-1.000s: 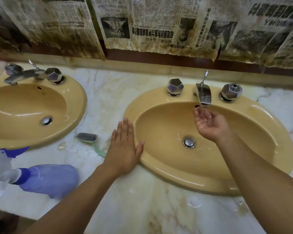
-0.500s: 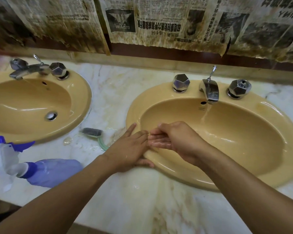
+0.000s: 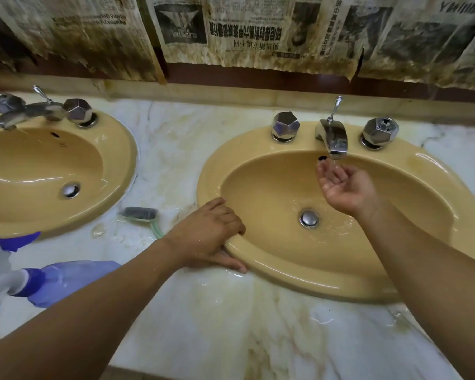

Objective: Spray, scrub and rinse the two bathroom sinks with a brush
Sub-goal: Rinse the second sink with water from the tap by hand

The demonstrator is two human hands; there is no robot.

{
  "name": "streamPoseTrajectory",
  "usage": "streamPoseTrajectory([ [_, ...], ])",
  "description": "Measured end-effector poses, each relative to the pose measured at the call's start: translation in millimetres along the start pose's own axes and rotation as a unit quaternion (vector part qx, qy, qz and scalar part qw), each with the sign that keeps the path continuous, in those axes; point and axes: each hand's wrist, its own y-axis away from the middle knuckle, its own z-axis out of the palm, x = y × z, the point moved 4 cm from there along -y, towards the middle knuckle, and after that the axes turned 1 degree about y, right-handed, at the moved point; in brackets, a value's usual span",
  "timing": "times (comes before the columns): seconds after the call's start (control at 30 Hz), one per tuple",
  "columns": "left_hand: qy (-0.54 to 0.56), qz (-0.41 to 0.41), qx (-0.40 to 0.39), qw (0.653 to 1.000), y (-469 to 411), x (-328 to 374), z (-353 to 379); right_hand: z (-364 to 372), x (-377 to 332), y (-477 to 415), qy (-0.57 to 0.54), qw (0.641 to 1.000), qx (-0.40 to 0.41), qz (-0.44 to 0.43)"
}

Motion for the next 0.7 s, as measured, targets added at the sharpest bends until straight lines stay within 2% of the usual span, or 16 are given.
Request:
streamPoseTrajectory([
  [0.17, -0.036, 0.004, 0.009, 0.999, -4.4, 9.9, -0.1, 29.5, 47.9, 45.7, 0.191, 0.976, -0.049, 0.087],
  [0.27, -0.071, 0.002, -0.028, 0.997, -20.7, 33.1, 5.6, 42.9, 74.3, 83.5, 0.366, 0.918, -0.097, 0.116],
  [0.33, -0.074, 0.018, -0.062, 0.995, -34.9, 51.7, 13.8, 46.7, 81.4, 105.7, 0.48, 0.866, -0.116, 0.085],
  [0.4, -0.073, 0.037, -0.078, 0.994, -43.3, 63.5, 19.2, 45.9, 78.5, 120.2, 0.56, 0.82, -0.114, 0.013],
  [0.47, -0.069, 0.039, -0.076, 0.994, -44.0, 64.2, 17.5, 41.8, 69.7, 128.6, 0.596, 0.794, -0.112, -0.047],
  [0.53, -0.057, 0.051, -0.076, 0.994, -41.3, 60.4, 12.3, 35.9, 58.3, 130.6, 0.594, 0.794, -0.109, -0.069],
  [0.57, -0.056, 0.063, -0.076, 0.994, -39.8, 56.5, 9.3, 31.8, 51.4, 127.8, 0.58, 0.806, -0.1, -0.07],
  [0.63, -0.056, 0.077, -0.07, 0.993, -34.9, 40.4, 4.1, 19.7, 34.7, 112.4, 0.523, 0.847, -0.066, -0.069],
  [0.7, -0.056, 0.078, -0.047, 0.994, -28.2, 21.0, -1.0, 5.3, 14.0, 87.0, 0.427, 0.903, -0.03, -0.049],
])
